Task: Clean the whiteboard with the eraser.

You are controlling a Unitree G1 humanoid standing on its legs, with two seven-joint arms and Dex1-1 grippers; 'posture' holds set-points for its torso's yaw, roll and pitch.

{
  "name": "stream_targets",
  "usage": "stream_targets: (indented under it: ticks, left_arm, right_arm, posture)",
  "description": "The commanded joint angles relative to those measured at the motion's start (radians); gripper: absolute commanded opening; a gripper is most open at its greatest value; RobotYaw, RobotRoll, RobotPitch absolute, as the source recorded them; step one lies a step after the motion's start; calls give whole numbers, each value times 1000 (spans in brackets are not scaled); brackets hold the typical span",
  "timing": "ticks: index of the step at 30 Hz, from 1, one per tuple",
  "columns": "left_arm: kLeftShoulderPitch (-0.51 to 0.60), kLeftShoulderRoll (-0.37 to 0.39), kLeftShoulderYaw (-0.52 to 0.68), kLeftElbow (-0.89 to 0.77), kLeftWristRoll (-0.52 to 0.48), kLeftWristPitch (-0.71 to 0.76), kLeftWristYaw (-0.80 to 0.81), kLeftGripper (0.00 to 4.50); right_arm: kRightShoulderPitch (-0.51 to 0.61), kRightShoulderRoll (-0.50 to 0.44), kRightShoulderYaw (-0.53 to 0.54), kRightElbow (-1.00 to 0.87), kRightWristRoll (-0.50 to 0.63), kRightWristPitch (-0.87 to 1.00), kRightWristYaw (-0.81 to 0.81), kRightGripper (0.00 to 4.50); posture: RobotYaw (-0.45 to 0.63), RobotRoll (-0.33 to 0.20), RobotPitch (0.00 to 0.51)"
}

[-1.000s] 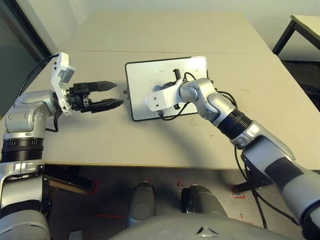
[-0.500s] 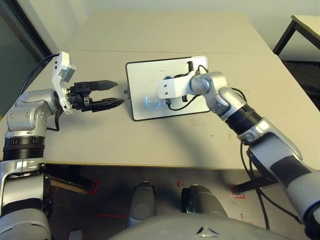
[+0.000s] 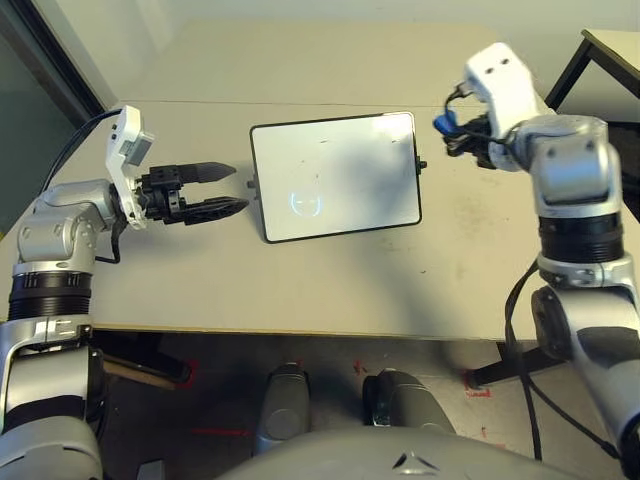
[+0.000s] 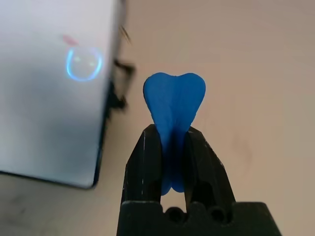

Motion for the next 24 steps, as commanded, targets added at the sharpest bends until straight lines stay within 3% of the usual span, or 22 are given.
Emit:
stream_targets:
  ticks: [1, 4, 12, 23, 24]
  left_arm:
    - [-17, -6, -13, 5, 8, -10, -9, 4500]
    - [-13, -4, -12, -2, 6, -7, -6, 4500]
    - [6, 7, -1, -18, 0, 1, 0, 4500]
    - [0, 33, 41, -7, -9, 2, 18, 4500]
    - [-8, 35, 53, 11, -1, -17, 30, 4500]
  right_arm:
    - [36, 36, -84, 76, 57, 51, -106, 368]
    - [54, 72, -139, 133, 95, 50, -187, 368]
    - [72, 88, -133, 242, 167, -26, -324, 368]
    - [70, 22, -106, 188, 275, -22, -346, 4487]
    - [78, 9, -105, 178, 285, -42, -341, 4487]
  posture:
    - [228, 0, 37]
    - [232, 0, 38]
    - [244, 0, 42]
    - [245, 0, 43]
    - [245, 0, 43]
